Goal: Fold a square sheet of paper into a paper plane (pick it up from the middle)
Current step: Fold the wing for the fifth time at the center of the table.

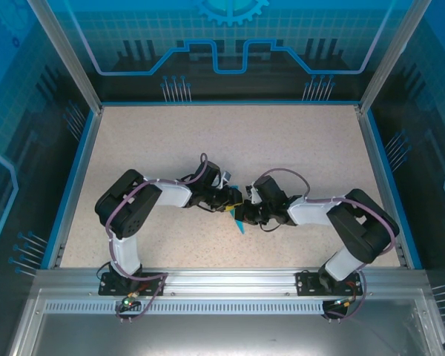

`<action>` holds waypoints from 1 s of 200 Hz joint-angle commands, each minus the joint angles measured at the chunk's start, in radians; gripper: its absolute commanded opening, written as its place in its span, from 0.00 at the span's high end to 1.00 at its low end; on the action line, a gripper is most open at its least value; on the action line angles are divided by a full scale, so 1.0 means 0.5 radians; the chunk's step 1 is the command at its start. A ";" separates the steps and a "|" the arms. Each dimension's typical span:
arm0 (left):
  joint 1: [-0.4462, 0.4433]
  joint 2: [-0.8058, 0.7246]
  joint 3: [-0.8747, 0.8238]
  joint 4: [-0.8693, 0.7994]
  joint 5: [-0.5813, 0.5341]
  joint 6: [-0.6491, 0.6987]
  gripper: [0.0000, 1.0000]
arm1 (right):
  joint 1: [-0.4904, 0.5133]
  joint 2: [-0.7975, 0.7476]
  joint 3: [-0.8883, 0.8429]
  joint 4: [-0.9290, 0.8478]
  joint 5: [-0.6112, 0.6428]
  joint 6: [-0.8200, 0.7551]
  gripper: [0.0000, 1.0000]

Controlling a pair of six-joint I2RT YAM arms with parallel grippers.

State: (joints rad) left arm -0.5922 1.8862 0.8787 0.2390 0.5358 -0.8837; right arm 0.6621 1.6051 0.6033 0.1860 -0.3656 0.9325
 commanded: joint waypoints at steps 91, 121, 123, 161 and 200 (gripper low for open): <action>-0.026 -0.147 0.173 -0.291 -0.003 0.259 0.51 | -0.020 0.228 -0.185 -0.133 0.068 -0.049 0.90; -0.025 -0.342 0.228 -0.492 -0.113 0.403 0.48 | -0.021 0.251 -0.175 -0.136 0.069 -0.040 0.92; -0.024 -0.356 0.224 -0.497 -0.127 0.406 0.48 | -0.020 0.251 -0.174 -0.138 0.071 -0.037 0.92; -0.024 -0.484 0.069 -0.470 -0.243 0.382 0.59 | -0.006 0.254 -0.139 -0.193 0.096 -0.048 0.92; -0.026 -0.416 -0.065 -0.275 -0.257 0.287 0.66 | 0.007 0.284 -0.121 -0.212 0.096 -0.051 0.93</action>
State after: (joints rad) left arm -0.6006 1.6505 0.8906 0.0586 0.4324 -0.7204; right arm 0.6453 1.6608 0.5777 0.2413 -0.3882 0.9241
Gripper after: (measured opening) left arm 0.347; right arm 0.077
